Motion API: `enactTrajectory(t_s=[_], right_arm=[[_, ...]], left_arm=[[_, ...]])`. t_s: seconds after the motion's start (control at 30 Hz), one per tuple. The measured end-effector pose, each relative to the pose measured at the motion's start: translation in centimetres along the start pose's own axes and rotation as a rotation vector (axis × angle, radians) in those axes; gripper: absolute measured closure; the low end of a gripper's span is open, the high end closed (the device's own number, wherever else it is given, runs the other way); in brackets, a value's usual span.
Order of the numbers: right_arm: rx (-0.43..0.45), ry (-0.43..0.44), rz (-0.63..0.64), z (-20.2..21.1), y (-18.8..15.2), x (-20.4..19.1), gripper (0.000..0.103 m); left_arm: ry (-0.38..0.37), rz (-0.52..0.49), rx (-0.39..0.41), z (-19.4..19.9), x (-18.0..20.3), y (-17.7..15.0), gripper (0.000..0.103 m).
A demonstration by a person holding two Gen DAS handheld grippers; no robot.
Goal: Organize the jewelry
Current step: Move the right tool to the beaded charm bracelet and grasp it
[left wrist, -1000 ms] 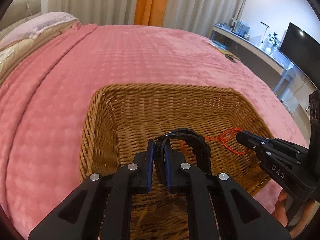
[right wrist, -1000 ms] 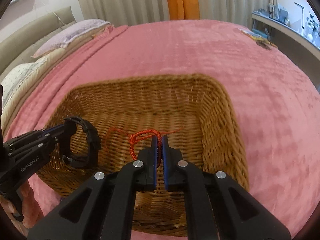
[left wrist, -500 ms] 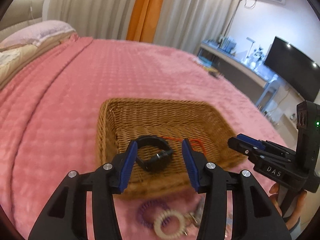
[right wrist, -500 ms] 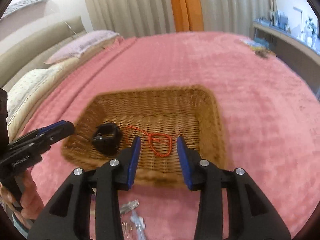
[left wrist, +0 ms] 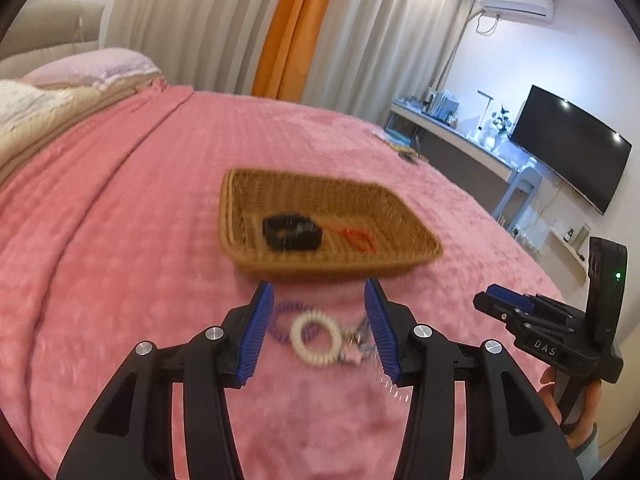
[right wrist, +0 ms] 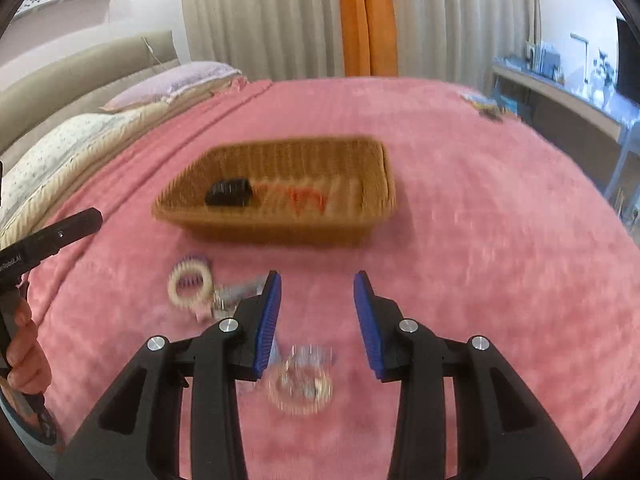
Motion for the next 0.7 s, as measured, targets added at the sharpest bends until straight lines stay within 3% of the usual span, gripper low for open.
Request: enactTrajectory(t_s=[0.17,0.4,0.53,0.7], right_arm=[[-0.045,0.004,0.019,-1.1,-3.2,-0.5,0.068],[-0.096,0.012,0.068,-2.5,-4.8,-1.6,0.068],[-0.114,0.064,0.075,-1.9,-5.7,-1.0,0.068],[-0.112,0.069,0.122,-1.8,-6.5,-1.9,0.068]], left_arm=[[0.010,0.059,-0.058,-1.7,-1.8,-2.7,0.057],[0.007,0.137,-0.126,-4.6,-3.5,-4.2,0.057],[0.001,0.187,-0.161,-6.3,-4.3,-4.8,0.057],[0.000,0.172,-0.175,-7.2,-4.0,-5.3,0.057]])
Point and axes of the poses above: each gripper's, at about its wrist camera, not at the fingertips, and z roughly against the way its jaws point, x to its right, y to its top, the point moved 6 cm from there along -z, roughly the way its jaws point, and after that the axes turned 13 degrees about -y, right-handed, at the moved point
